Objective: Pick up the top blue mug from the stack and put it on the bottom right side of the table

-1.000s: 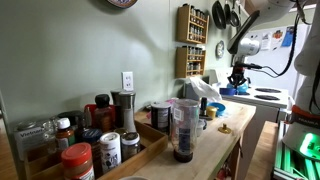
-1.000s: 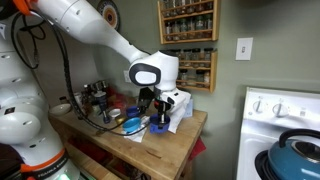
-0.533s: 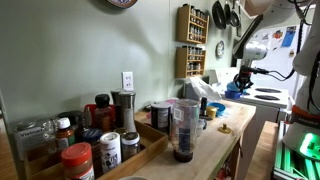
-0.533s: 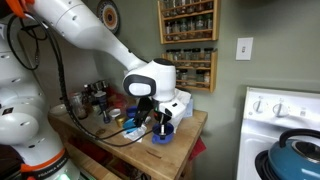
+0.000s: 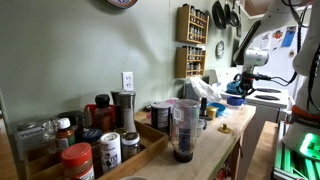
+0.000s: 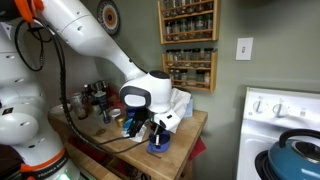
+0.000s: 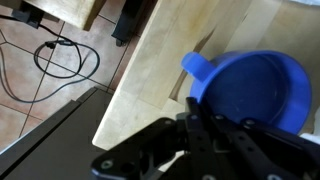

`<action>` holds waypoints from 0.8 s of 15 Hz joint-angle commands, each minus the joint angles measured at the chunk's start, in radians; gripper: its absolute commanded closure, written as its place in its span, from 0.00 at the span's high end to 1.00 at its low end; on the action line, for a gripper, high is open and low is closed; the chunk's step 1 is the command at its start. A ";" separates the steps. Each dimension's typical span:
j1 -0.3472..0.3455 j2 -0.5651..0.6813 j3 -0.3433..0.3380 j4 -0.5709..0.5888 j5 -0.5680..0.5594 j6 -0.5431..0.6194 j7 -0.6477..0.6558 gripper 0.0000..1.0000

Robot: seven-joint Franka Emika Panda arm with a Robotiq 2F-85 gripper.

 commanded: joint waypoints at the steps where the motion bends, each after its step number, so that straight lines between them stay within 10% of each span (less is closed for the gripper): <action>1: -0.012 0.033 0.003 -0.008 0.056 0.050 -0.025 0.01; 4: -0.015 0.054 0.007 -0.003 0.088 0.083 -0.023 0.01; 5: -0.015 0.061 0.007 -0.002 0.087 0.092 -0.019 0.30; 12: -0.007 -0.186 -0.026 -0.084 -0.153 0.021 0.089 0.73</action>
